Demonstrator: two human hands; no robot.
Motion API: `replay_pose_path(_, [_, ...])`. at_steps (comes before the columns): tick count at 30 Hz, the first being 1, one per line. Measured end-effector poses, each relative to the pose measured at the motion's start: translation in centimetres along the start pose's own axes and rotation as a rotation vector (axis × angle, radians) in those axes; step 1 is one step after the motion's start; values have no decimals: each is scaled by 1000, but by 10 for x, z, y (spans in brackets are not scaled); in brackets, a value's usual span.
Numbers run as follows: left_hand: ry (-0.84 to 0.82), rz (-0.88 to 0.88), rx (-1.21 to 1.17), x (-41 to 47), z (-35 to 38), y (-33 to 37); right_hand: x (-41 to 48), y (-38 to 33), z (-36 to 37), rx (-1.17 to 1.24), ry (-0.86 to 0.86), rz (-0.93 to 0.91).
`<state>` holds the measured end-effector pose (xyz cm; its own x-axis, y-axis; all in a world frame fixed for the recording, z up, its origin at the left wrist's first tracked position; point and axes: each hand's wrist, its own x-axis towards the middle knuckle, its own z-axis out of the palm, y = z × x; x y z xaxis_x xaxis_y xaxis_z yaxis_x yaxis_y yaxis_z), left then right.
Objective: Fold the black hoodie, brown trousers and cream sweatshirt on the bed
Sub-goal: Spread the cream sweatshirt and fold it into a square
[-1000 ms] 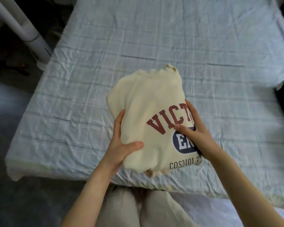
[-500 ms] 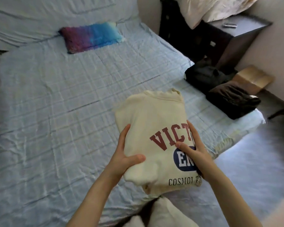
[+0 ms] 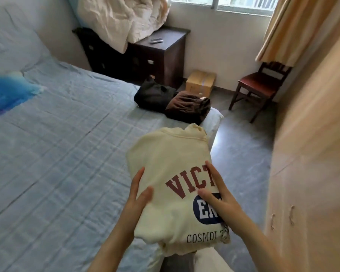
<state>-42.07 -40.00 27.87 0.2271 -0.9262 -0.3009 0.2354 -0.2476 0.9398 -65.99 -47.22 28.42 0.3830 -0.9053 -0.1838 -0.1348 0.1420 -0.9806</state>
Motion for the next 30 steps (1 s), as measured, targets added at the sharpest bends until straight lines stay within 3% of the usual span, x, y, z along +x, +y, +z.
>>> replay_pose_path(7, [-68, -7, 25, 103, 99, 2, 71, 9, -109, 16, 126, -1])
replay_pose_path(16, [24, -55, -69, 230, 235, 31, 212, -12, -265, -38, 63, 65])
replay_pose_path(30, [310, -70, -246, 426, 227, 47, 482, -35, -278, -124, -258, 129])
